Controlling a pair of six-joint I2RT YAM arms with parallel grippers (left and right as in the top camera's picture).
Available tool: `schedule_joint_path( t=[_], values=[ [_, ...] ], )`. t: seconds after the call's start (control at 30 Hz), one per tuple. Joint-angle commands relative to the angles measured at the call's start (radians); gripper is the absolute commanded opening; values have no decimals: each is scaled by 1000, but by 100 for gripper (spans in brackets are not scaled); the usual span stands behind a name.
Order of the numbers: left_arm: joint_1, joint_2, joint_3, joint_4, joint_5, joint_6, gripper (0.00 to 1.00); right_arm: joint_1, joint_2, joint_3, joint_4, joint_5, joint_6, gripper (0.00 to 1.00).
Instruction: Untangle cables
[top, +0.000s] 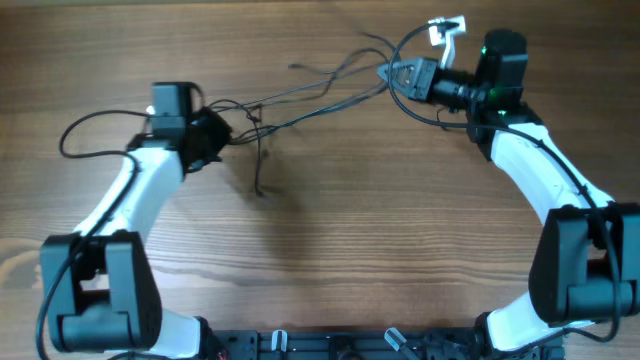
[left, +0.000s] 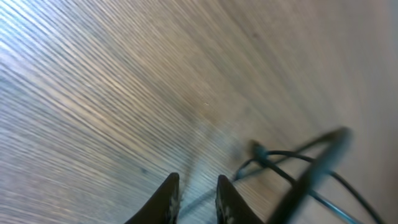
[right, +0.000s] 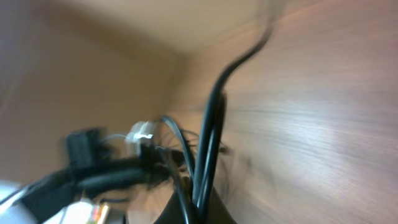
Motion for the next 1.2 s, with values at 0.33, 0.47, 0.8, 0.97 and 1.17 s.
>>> schedule_joint_path(
  t=[0.33,0.47,0.8,0.97,1.17],
  values=[
    [230,-2,-11,244,400,-39,34,-259,-23,28,-424,75,-397,7],
    [92,-2,-11,319,460,28,62,-47,-28,41,-426,27,-452,18],
    [-16,-49,-11,359,556,95,88,105,-232,64,-822,925,-31,100],
    [-78,-60,-11,311,512,95,98,100,-464,63,-1008,955,111,100],
    [-143,-60,-11,170,246,-13,100,210,-370,41,-759,481,-655,100]
  ],
)
